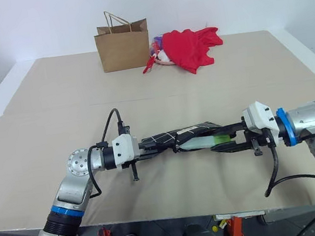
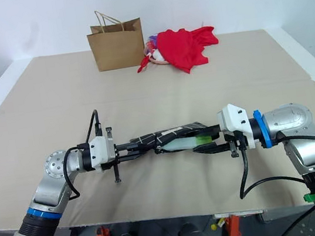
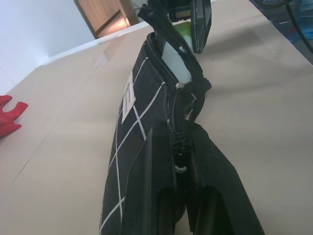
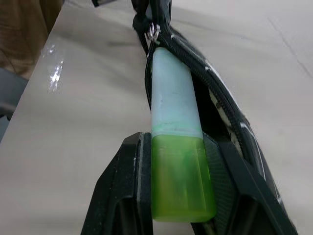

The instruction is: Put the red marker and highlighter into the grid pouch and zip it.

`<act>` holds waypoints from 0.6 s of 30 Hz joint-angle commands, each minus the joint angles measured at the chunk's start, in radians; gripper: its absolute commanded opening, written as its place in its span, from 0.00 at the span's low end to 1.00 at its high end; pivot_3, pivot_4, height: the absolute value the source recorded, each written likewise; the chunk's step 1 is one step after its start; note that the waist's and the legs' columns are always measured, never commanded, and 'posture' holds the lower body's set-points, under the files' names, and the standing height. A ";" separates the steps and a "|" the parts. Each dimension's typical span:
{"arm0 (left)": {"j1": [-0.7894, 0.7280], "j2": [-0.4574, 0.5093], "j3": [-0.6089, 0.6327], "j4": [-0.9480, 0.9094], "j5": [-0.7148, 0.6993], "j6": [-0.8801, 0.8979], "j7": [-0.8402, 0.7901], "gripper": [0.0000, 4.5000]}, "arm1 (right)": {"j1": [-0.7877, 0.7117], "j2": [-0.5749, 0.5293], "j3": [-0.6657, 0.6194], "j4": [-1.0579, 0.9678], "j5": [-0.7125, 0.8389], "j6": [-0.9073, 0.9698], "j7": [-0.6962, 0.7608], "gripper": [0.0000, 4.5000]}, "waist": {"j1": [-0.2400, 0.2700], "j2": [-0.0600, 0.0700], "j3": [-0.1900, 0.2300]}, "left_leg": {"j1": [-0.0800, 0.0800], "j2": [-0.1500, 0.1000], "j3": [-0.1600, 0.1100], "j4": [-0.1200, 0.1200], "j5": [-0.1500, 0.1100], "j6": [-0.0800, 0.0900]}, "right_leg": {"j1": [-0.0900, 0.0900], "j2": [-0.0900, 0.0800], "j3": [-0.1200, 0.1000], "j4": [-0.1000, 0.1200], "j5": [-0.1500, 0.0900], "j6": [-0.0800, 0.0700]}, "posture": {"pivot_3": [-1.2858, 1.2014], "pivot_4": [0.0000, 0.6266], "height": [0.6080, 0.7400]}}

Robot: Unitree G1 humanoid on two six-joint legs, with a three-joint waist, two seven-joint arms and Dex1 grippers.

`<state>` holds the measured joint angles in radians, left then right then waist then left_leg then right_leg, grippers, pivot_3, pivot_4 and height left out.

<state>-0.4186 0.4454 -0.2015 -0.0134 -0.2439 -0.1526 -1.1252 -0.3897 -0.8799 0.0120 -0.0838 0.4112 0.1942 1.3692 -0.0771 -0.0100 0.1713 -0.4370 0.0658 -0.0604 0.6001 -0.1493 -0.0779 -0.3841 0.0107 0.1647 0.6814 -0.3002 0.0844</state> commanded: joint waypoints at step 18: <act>-0.017 0.023 0.024 0.001 -0.012 -0.012 0.007 0.00 | 0.137 0.001 -0.178 -0.326 0.276 0.140 -0.059 1.00 | 0.000 0.000 0.000 | 0.001 0.000 -0.001 0.000 0.000 0.000 | 0.000 0.000 -0.001 0.000 0.000 0.000 | 0.52 0.24 1.00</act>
<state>-0.4182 0.4582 -0.1991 -0.0070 -0.2439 -0.1507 -1.1182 -0.2193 -0.9212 -0.1618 -0.3677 0.6524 0.3176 1.3707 -0.0770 -0.0102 0.1714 -0.4365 0.0655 -0.0612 0.6004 -0.1487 -0.0783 -0.3836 0.0106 0.1642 0.6819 -0.2998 0.0845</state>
